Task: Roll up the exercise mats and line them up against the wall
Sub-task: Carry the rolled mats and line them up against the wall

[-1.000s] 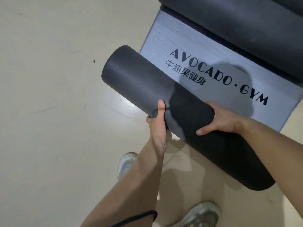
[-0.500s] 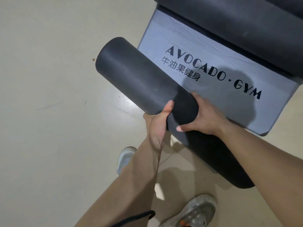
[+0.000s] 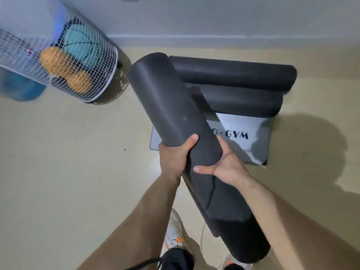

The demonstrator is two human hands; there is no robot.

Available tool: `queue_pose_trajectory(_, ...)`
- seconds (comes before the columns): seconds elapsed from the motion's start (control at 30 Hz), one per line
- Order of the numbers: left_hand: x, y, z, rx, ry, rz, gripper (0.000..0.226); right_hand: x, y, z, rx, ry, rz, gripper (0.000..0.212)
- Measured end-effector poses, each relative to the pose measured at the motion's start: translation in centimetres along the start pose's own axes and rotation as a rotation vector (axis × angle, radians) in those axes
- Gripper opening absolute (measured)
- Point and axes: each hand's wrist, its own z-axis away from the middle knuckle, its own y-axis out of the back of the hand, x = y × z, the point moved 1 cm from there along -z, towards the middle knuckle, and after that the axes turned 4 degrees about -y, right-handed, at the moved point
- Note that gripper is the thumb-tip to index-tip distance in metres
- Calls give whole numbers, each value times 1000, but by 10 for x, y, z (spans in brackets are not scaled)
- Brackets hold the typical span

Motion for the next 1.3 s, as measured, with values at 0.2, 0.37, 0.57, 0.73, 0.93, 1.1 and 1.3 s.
queue_pose_trajectory(0.2, 90, -143, 69, -210, -81, -114, 68, -13, 165, 75, 190, 15, -62, 127)
queue_pose_trajectory(0.37, 126, -287, 139, -368, -112, -182, 83, 25, 306, 139, 337, -29, -152, 114)
queue_pose_trajectory(0.57, 138, -461, 200, -546, -137, -252, 79, 88, 454, 183, 515, -78, -259, 102)
queue_pose_trajectory(0.73, 138, -604, 227, -629, -159, -334, 86, 143, 569, 187, 609, -128, -354, 95)
queue_pose_trajectory(0.93, 130, -776, 234, -694, -96, -400, 98, 199, 711, 167, 650, -195, -391, 81)
queue_pose_trajectory(1.1, 115, -908, 241, -716, -36, -442, 104, 258, 823, 142, 661, -252, -372, 89)
queue_pose_trajectory(1.3, 76, -1055, 232, -715, 13, -484, 99, 345, 943, 89, 642, -304, -319, 108)
